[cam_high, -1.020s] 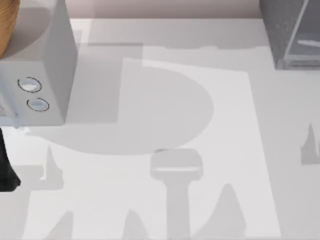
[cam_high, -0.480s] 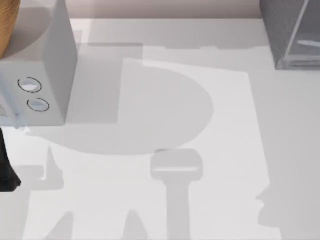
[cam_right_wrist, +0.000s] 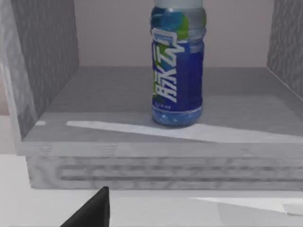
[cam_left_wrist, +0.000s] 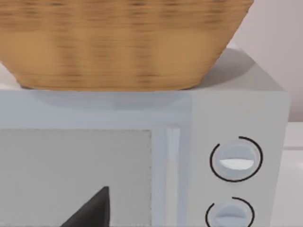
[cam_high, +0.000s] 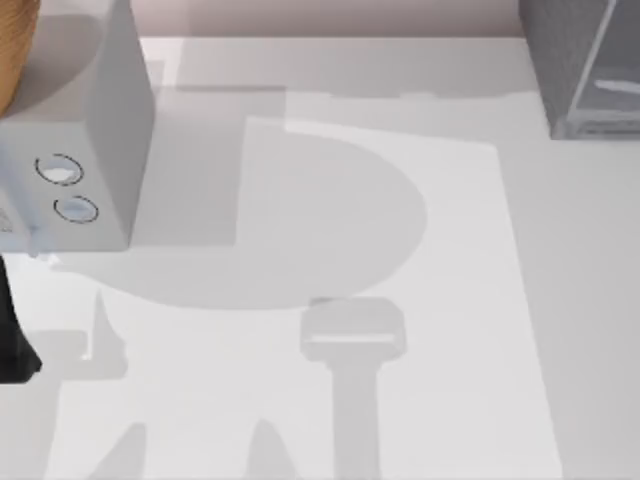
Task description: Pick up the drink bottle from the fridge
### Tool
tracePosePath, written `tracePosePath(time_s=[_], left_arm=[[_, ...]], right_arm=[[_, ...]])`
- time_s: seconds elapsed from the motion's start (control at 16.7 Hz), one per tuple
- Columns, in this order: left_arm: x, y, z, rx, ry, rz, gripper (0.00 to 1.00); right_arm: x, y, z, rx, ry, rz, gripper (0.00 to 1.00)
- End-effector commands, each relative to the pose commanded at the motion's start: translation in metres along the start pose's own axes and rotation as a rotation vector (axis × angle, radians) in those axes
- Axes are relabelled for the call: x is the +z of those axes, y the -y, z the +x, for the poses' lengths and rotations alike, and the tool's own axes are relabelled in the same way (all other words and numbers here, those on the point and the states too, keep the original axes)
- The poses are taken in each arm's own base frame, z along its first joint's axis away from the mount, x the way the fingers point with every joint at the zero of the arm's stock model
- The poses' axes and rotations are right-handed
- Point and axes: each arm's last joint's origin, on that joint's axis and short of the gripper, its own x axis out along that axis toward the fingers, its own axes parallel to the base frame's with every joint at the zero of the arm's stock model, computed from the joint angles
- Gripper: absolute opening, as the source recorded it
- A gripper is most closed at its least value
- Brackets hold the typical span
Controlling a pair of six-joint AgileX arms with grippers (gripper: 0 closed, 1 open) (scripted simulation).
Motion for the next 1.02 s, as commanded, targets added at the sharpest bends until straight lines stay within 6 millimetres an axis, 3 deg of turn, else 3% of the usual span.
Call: tracePosePath(time_s=[0.3,0.48,0.66,1.02], left_arm=[[0.000,0.000,0.000,0.000,0.000,0.000,1.00],[0.000,0.000,0.000,0.000,0.000,0.000,1.00],[0.000,0.000,0.000,0.000,0.000,0.000,1.00],[0.000,0.000,0.000,0.000,0.000,0.000,1.00]], right_arm=[[0.000,-0.001,0.000,0.003,-0.004,0.002,1.00],[-0.003,0.003,0.018,0.003,-0.009,-0.002,1.00],[-0.005,0.010,0.059,-0.002,-0.006,-0.010,1.00],[-0.001,0.006,0.172,-0.009,0.016,-0.019,1.00]])
